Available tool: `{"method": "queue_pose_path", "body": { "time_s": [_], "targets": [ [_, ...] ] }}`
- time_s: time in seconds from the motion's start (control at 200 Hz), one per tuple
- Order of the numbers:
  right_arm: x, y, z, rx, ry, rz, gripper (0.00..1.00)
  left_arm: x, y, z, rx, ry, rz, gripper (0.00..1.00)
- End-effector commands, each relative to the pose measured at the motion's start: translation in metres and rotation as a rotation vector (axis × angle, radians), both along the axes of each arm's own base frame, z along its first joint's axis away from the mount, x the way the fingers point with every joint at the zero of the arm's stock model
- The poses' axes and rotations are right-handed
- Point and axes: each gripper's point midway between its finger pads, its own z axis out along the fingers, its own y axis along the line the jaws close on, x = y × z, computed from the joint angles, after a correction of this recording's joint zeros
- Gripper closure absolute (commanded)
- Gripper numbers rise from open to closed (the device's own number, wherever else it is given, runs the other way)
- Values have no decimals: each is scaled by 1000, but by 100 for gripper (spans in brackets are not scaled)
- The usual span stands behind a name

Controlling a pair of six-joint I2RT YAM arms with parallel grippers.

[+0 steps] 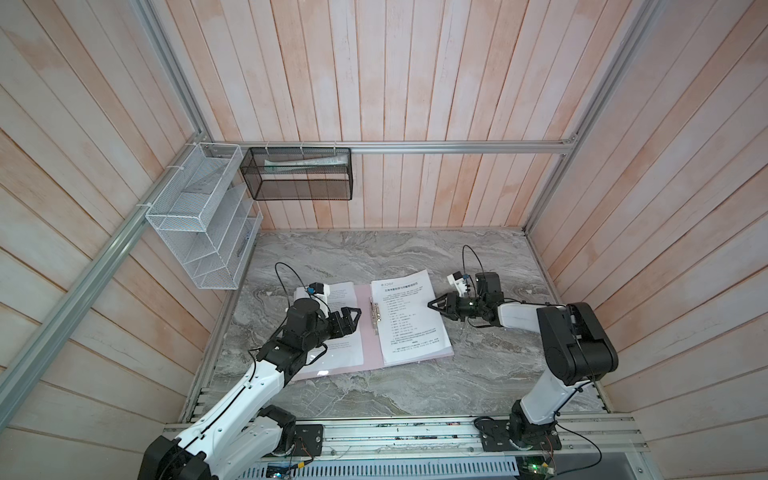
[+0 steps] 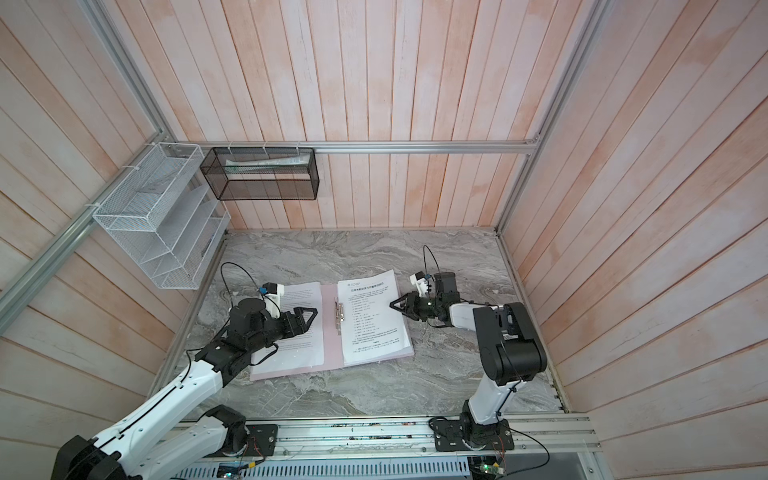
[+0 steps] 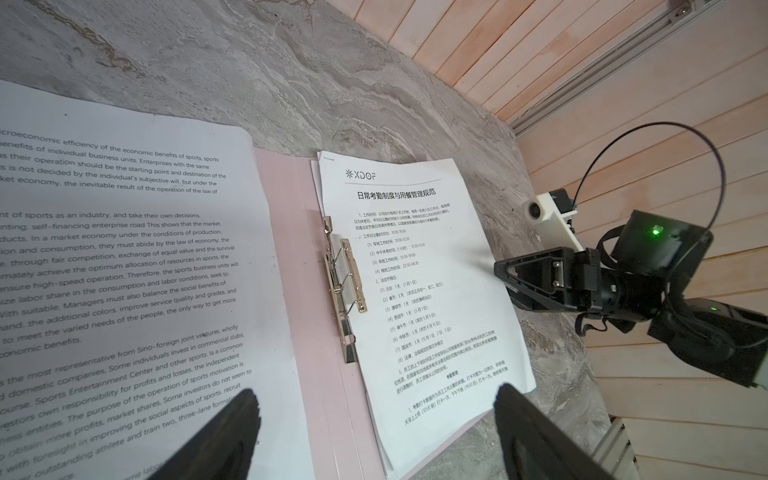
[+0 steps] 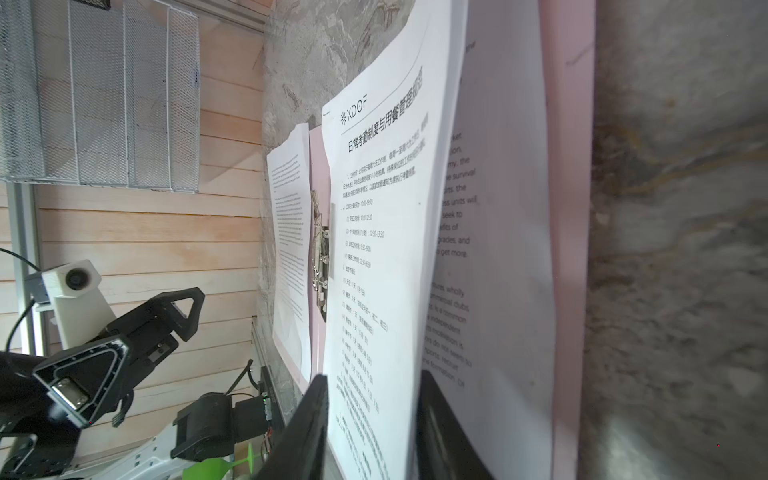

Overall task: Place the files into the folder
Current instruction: 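Lay the XDOF sheet onto the papers beside the clip with the right gripper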

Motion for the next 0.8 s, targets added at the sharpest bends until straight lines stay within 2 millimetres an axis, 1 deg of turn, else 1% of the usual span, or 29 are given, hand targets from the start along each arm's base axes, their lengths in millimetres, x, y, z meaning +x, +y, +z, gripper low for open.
{"method": "queue_pose_path", "body": {
  "time_s": [0.0,0.115,0.23,0.495,0.795],
  "targets": [
    [0,-2,-8,-87,6,5,60,3,2,1,12,-22,3,10],
    [2,-8,-15,-169,7,-8,57,3,3,2,18,-24,6,10],
    [2,-13,-19,-215,8,-14,57,3,4,2,26,-28,6,10],
    [3,-17,-19,-254,-2,-25,57,5,4,5,33,-37,7,10],
    [6,-24,-15,-299,-7,-46,56,6,5,-1,43,-26,11,10]
  ]
}}
